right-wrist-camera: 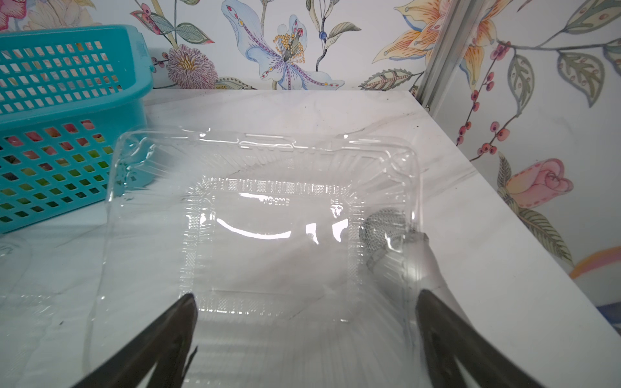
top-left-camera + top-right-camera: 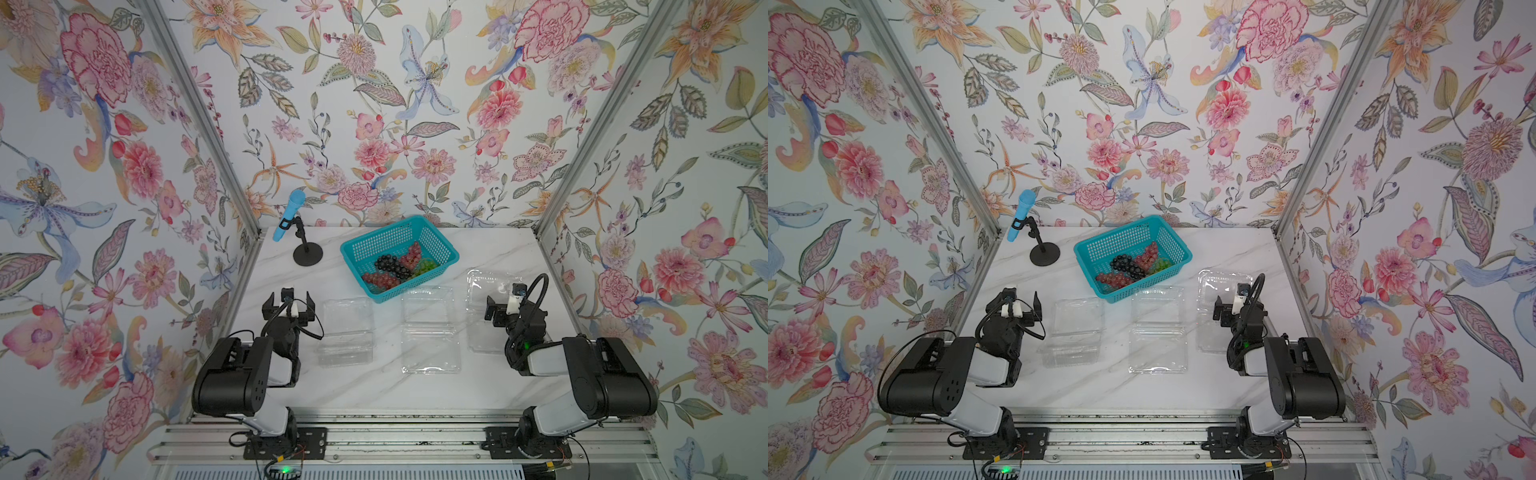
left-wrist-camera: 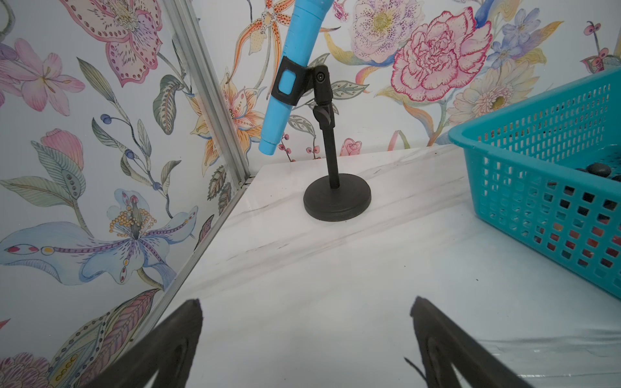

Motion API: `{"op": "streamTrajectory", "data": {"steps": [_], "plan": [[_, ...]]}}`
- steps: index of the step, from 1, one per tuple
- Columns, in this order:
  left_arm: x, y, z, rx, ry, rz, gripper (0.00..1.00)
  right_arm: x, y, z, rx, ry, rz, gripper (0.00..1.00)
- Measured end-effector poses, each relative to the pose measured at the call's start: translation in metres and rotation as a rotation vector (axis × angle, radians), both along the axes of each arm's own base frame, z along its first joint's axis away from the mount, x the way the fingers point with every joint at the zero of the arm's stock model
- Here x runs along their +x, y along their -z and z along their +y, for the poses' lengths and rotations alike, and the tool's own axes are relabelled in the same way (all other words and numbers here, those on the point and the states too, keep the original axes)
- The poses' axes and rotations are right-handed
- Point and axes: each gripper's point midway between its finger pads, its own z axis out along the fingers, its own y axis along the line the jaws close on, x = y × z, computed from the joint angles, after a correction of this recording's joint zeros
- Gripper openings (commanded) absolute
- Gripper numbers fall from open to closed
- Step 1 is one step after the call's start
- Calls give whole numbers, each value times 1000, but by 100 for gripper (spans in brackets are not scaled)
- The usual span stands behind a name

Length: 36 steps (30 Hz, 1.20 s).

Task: Pack grapes into containers
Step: Adjust the packing box at the center of the board.

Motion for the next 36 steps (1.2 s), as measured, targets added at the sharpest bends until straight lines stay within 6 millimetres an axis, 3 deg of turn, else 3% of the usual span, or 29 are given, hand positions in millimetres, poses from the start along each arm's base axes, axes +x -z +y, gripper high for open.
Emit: {"op": "streamTrajectory", "data": {"steps": [8, 12, 16, 19, 22, 25, 28, 32, 36], "plan": [[0, 0, 0, 0, -3, 0, 100, 0, 0, -1, -2, 8, 0, 99], [-2, -3, 9, -8, -51, -4, 100, -2, -4, -15, -12, 91, 12, 99], [4, -23, 18, -12, -108, -25, 100, 12, -42, -29, -15, 176, -14, 100], [4, -50, 23, -16, -139, -69, 100, 19, -70, -37, 14, 237, -47, 99], [3, -63, 23, -25, -144, -91, 100, 10, -72, -47, 99, 315, -29, 100], [12, -54, 8, -13, -110, -29, 100, -1, -61, -58, 216, 378, 18, 99], [24, -44, -25, 21, -29, 39, 100, -6, -53, -61, 304, 382, 53, 99], [26, -38, -61, 88, 47, 89, 100, -5, -50, -45, 335, 324, 104, 99], [24, -41, -80, 114, 75, 115, 100, -1, -54, -24, 319, 262, 131, 99]]}}
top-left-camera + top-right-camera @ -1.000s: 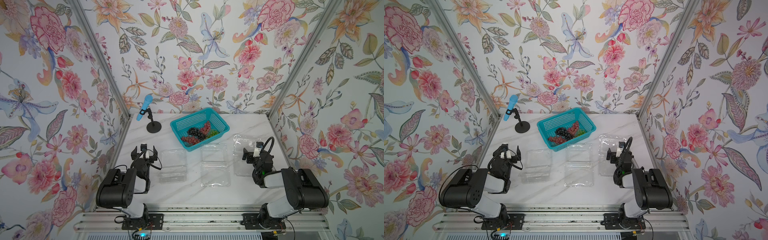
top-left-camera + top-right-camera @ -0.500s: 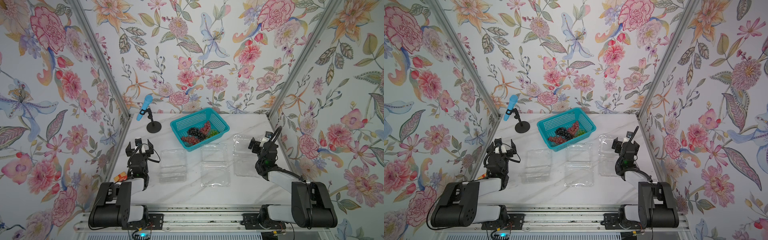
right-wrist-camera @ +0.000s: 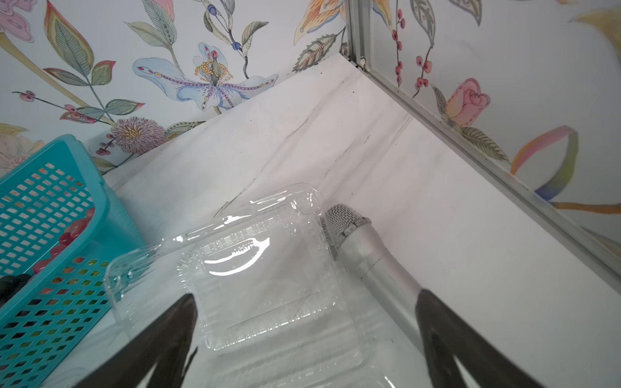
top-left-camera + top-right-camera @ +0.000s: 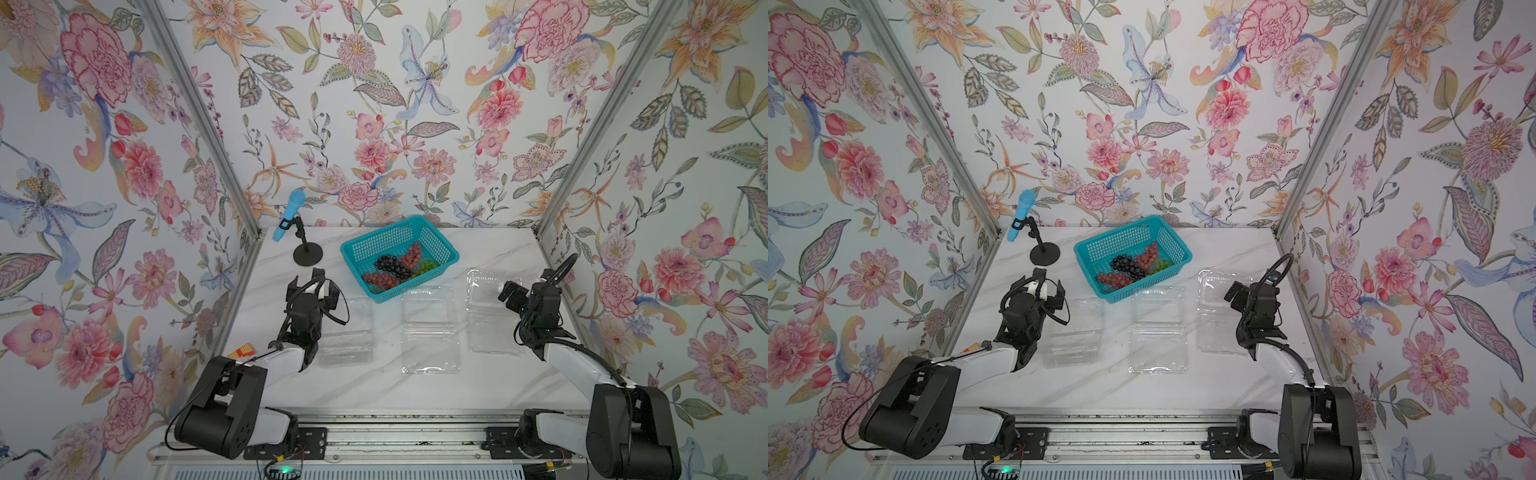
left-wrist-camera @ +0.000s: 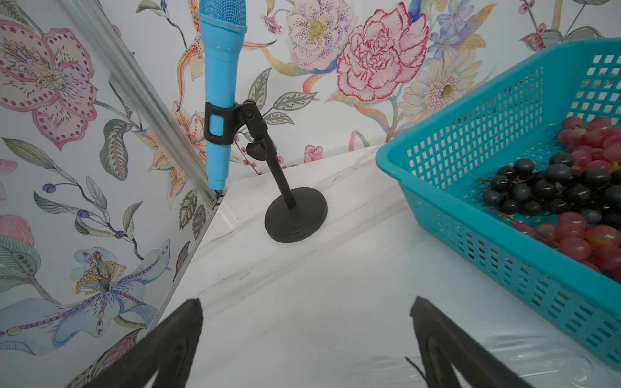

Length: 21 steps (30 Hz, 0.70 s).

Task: Pack grapes into containers
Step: Adjust the packing box at the center of the board.

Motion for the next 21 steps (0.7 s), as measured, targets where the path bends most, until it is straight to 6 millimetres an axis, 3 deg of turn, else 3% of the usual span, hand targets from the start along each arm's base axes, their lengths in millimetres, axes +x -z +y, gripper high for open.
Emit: {"op": "streamTrajectory", "data": {"steps": [2, 6, 9, 12, 16, 21], "plan": [[-2, -14, -7, -17, 25, -21, 100, 1, -1, 14, -29, -37, 14, 99], [-11, -60, -25, -149, 130, -139, 100, 6, -8, 50, -101, -131, 48, 99], [-17, -84, -48, -229, 251, -198, 100, 8, -12, 62, -119, -167, 62, 99], [-14, -91, -79, -261, 352, -178, 100, 7, -9, 64, -126, -180, 100, 99], [-12, -82, -102, -292, 442, -127, 100, 11, -5, 75, -132, -226, 159, 99], [-16, -68, -120, -312, 492, -75, 100, 13, -4, 112, -135, -360, 214, 99]]}}
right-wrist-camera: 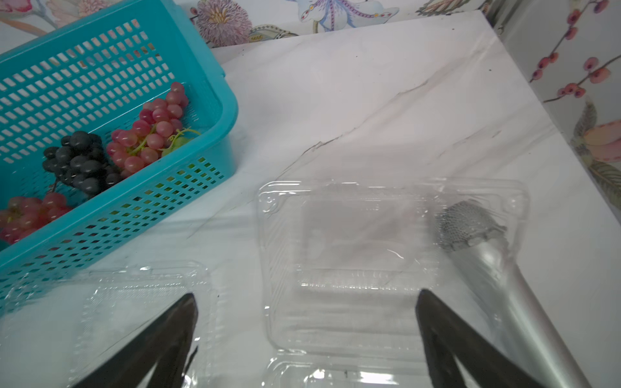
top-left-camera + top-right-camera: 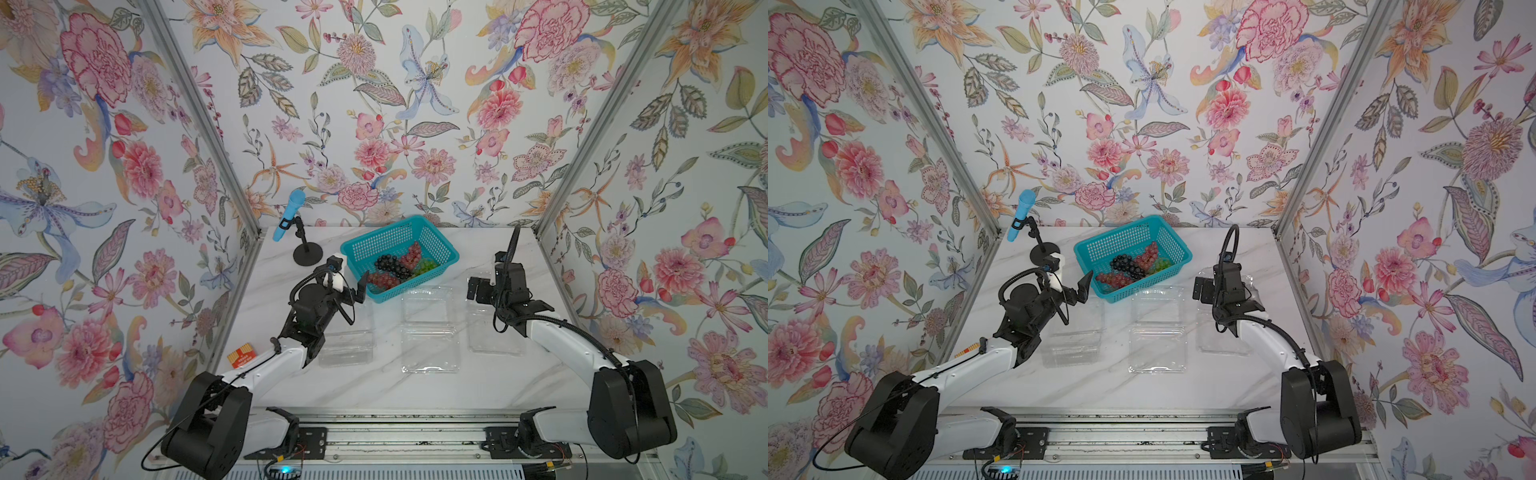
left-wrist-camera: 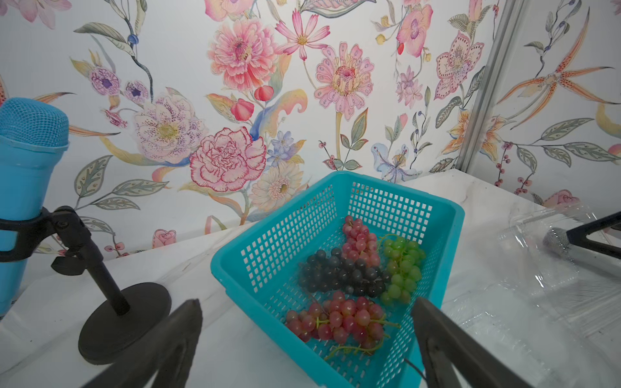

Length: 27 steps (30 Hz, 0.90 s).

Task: Pack grapes into containers
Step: Adjust the packing box at the center of the board.

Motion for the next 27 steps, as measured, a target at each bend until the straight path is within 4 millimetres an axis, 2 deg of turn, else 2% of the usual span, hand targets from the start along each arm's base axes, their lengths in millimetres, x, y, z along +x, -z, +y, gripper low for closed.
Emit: {"op": "streamTrajectory", "data": {"steps": [4, 7, 9, 12, 18, 27], "plan": [[4, 11, -17, 13, 28, 71, 100, -1, 9, 41, -12, -122, 59, 99], [4, 18, -19, 19, 28, 108, 100, -11, 29, 70, -22, -207, 124, 100], [3, 23, -18, 29, 20, 128, 100, -19, 47, 79, -31, -236, 182, 99], [2, 27, -18, 38, 12, 139, 100, -23, 68, 77, -48, -234, 244, 100], [-1, 28, -16, 31, 6, 119, 100, -24, 94, 69, -83, -212, 308, 98], [9, 21, -19, 42, -7, 146, 100, -22, 114, 69, -105, -211, 361, 91]]}}
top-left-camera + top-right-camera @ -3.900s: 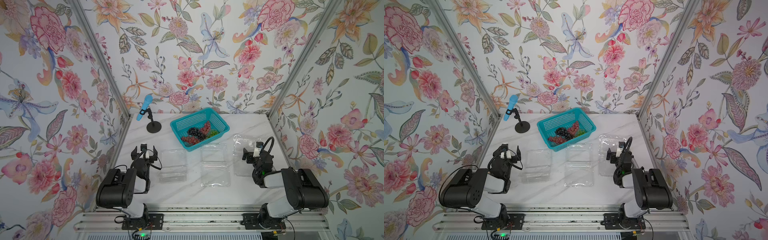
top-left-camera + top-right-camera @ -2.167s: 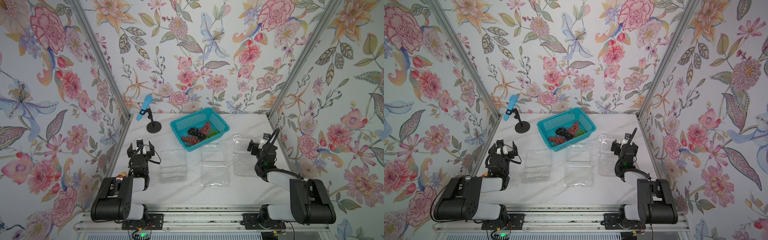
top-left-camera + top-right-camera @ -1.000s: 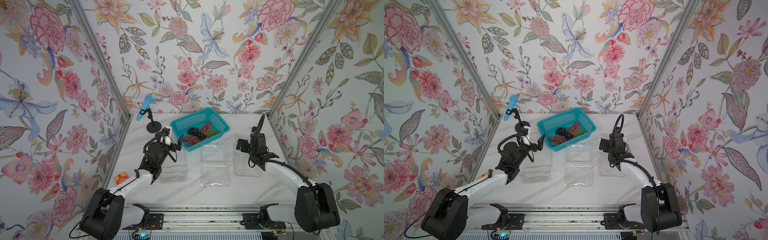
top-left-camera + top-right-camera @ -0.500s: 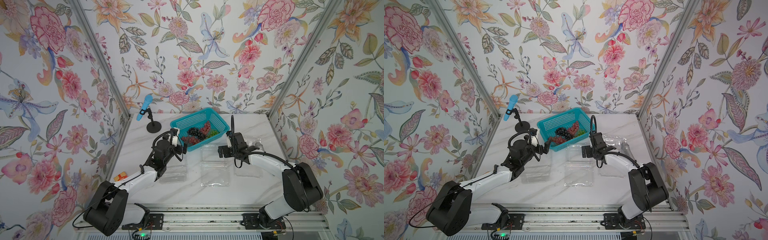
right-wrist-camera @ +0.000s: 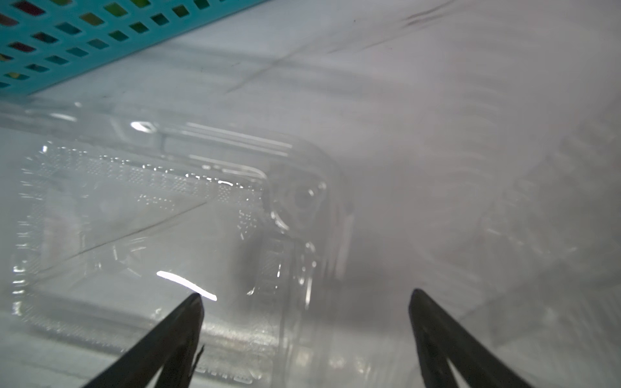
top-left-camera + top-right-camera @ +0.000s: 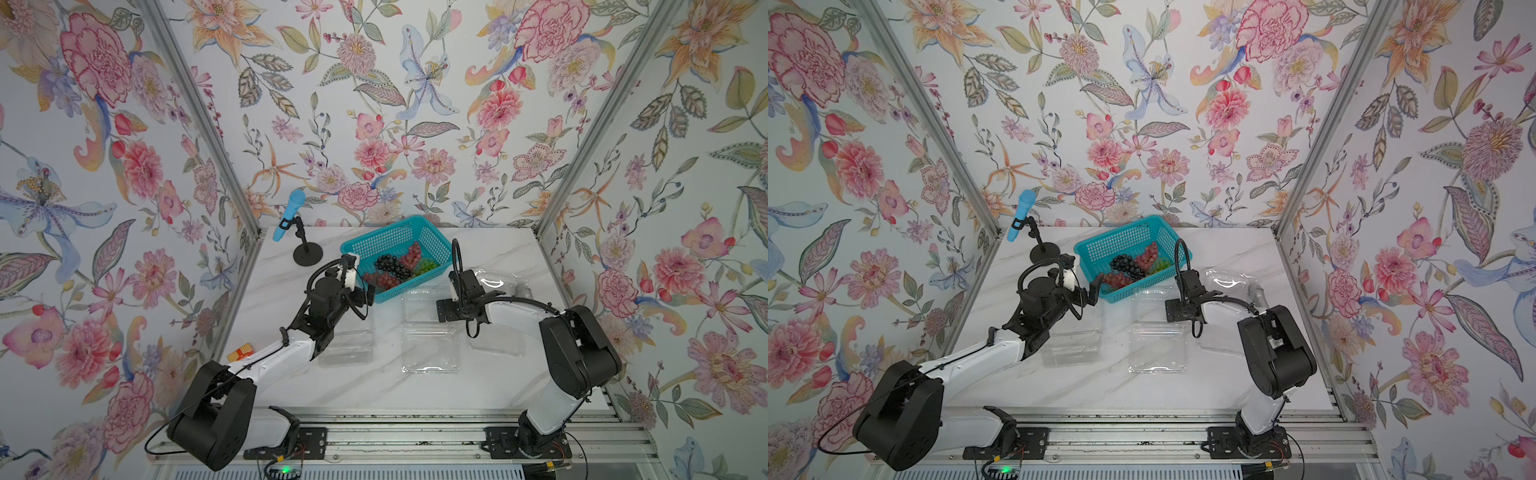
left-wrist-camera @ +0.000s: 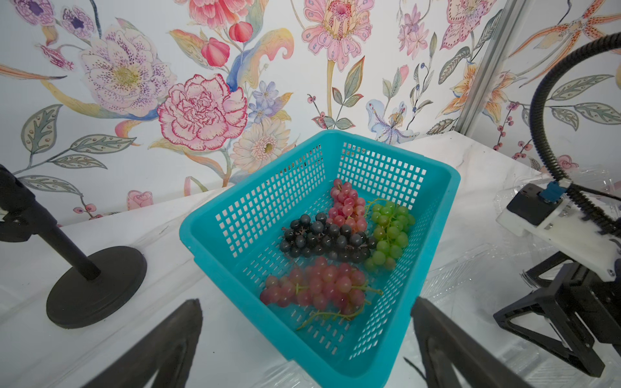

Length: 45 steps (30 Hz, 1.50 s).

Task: Pack grapes into containers
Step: Adjust the packing box at the center of the board.

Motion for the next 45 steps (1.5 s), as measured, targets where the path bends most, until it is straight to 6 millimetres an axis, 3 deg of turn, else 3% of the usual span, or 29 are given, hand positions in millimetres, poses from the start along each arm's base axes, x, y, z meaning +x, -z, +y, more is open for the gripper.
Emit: {"op": "streamTrajectory", "data": {"steps": [11, 23, 28, 37, 45], "plan": [[4, 25, 4, 61, -40, 93, 100, 3, 14, 2, -6, 5, 30, 79], [4, 44, 15, 88, -102, 161, 100, 18, 3, 21, 67, -6, 17, 73], [6, 59, 14, 98, -107, 201, 100, 24, 4, 34, 88, -20, 23, 65], [23, 64, 6, 98, -116, 224, 100, 32, -12, 61, 128, -54, -10, 59], [45, 72, -4, 107, -126, 242, 100, 35, -18, 61, 141, -45, -11, 80]]}}
